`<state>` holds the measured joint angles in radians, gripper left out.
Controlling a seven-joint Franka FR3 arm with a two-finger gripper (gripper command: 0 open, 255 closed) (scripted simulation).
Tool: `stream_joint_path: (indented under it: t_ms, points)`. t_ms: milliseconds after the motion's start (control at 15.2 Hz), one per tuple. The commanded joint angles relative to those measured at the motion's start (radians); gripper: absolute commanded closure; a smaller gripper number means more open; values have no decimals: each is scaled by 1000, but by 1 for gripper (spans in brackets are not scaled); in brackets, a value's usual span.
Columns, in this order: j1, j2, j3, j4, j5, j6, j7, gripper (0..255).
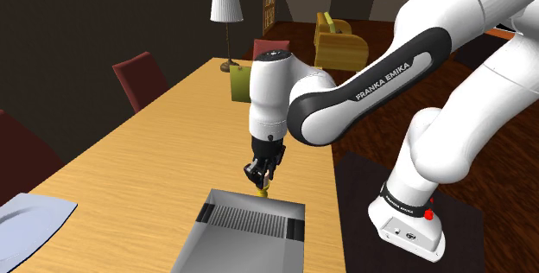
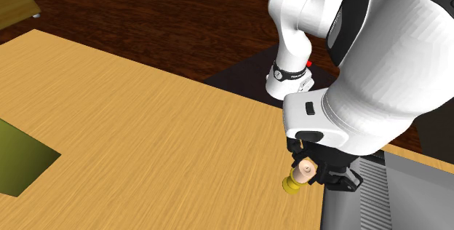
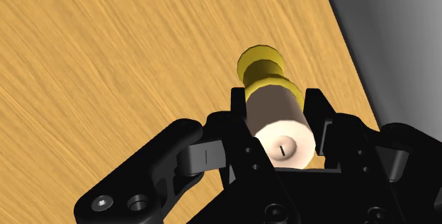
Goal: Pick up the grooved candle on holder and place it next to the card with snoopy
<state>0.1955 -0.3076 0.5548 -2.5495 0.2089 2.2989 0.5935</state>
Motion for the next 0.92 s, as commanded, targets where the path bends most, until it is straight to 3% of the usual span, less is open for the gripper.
stream_joint_path:
  t_ms: [0,396,858]
  points:
    - [0,0,0,0,0,0,0,255]
    - [0,0,0,0,0,0,0,255]
    - [8,-62,-25,51,12,-110,-14,255]
